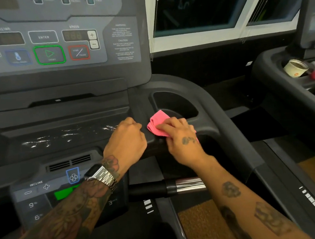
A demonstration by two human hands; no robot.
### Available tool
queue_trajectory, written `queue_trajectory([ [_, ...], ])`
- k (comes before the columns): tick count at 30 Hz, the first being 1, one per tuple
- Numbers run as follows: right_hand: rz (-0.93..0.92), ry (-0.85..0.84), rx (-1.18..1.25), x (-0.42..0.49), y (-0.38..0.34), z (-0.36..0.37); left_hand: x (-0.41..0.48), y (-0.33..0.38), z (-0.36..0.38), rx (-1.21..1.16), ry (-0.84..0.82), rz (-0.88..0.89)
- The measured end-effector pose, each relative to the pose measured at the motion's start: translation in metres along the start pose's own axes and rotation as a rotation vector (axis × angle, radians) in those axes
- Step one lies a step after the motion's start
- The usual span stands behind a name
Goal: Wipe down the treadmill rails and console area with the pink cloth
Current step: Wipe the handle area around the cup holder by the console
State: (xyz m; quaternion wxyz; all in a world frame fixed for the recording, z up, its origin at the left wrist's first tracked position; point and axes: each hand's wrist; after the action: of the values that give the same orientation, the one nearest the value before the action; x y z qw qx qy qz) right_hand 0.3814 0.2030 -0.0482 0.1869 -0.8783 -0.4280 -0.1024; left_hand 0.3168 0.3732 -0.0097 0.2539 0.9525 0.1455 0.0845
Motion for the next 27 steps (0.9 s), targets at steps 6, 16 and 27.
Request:
queue_trajectory([
  [6,-0.019,0.016,-0.019,-0.028,0.058,-0.031,0.005,-0.002,0.0,-0.007,-0.031,-0.064],
  [16,0.014,0.002,0.012,-0.001,-0.005,-0.002,0.007,0.001,0.007,-0.028,-0.065,-0.128],
  [27,0.092,-0.182,-0.239,0.11,0.006,0.019,0.009,-0.006,0.014,0.119,-0.025,-0.051],
])
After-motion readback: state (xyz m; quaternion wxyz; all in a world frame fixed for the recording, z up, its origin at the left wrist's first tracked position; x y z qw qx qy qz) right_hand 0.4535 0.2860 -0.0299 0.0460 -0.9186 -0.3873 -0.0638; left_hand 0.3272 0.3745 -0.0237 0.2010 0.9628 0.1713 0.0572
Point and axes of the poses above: each hand's wrist, its own x-axis towards the middle knuckle, its own z-axis out of the palm, y = z × x, and after that the axes turned 13 degrees about -z, right-handed
